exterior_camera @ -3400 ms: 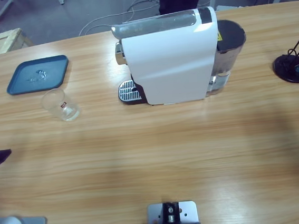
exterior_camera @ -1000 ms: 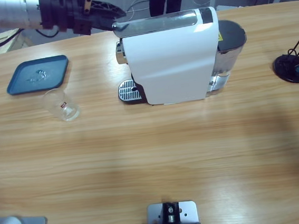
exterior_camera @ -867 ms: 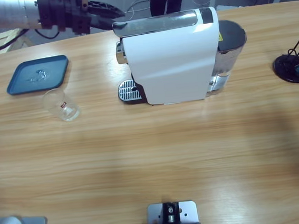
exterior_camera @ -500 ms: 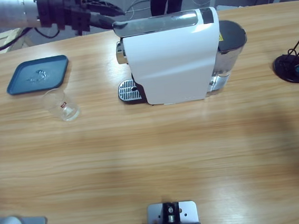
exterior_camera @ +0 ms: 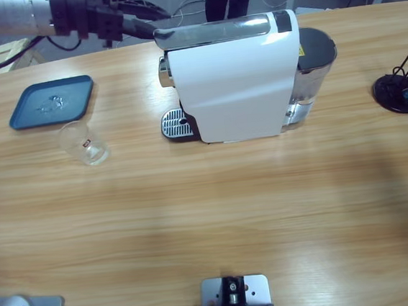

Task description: Pour coffee

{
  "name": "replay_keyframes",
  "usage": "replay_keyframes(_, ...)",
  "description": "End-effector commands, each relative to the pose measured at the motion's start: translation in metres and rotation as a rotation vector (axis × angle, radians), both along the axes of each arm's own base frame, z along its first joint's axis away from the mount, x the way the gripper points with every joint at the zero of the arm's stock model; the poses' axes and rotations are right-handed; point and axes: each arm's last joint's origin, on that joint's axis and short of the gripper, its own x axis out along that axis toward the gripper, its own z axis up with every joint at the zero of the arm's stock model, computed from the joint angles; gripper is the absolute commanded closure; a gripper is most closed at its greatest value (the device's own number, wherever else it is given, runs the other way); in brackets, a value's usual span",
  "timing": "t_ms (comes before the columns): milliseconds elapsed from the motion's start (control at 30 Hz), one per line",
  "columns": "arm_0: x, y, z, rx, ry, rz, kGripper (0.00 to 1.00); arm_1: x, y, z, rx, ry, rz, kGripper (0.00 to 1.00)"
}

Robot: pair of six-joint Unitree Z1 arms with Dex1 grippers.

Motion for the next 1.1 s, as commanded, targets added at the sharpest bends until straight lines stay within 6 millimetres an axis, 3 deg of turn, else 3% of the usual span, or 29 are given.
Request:
replay_keyframes(33, -0.059, -0.038, 0.100, -0.213, -0.214, -0.237, 1.000, 0.006, 0.005, -0.011, -0.055, 0.035, 0.002, 0.036)
replay_keyframes(167, -0.059, -0.038, 0.099, -0.211, -0.213, -0.238, 1.000, 0.006, 0.005, -0.011, -0.055, 0.035, 0.002, 0.036)
replay_keyframes(333, -0.063, -0.035, 0.058, -0.136, -0.139, -0.244, 1.000, 0.006, 0.005, -0.012, -0.054, 0.034, 0.002, 0.036)
replay_keyframes(367, -0.064, -0.033, 0.050, -0.121, -0.129, -0.248, 0.931, 0.006, 0.005, -0.012, -0.053, 0.033, 0.002, 0.036)
replay_keyframes(400, -0.066, -0.032, 0.042, -0.107, -0.119, -0.252, 0.560, 0.006, 0.005, -0.012, -0.053, 0.033, 0.001, 0.036)
replay_keyframes(433, -0.067, -0.030, 0.034, -0.090, -0.115, -0.252, 0.290, 0.006, 0.005, -0.012, -0.053, 0.033, 0.002, 0.036)
replay_keyframes(467, -0.068, -0.029, 0.027, -0.071, -0.108, -0.247, 0.143, 0.006, 0.005, -0.012, -0.053, 0.033, 0.003, 0.036)
replay_keyframes(533, -0.069, -0.022, 0.013, -0.031, -0.102, -0.224, 0.029, 0.005, 0.005, -0.012, -0.052, 0.033, 0.003, 0.036)
replay_keyframes(667, -0.064, -0.001, -0.001, 0.038, -0.127, -0.133, 0.009, 0.005, 0.004, -0.011, -0.051, 0.031, 0.003, 0.036)
replay_keyframes(833, -0.056, 0.008, -0.004, 0.065, -0.140, -0.077, 0.016, 0.005, 0.004, -0.012, -0.050, 0.030, 0.003, 0.036)
replay_keyframes(967, -0.052, 0.012, -0.011, 0.095, -0.131, -0.048, 0.101, 0.005, 0.004, -0.012, -0.050, 0.030, 0.003, 0.036)
replay_keyframes(1100, -0.057, 0.043, -0.023, 0.200, -0.118, 0.075, 0.097, 0.005, 0.004, -0.012, -0.050, 0.031, 0.003, 0.036)
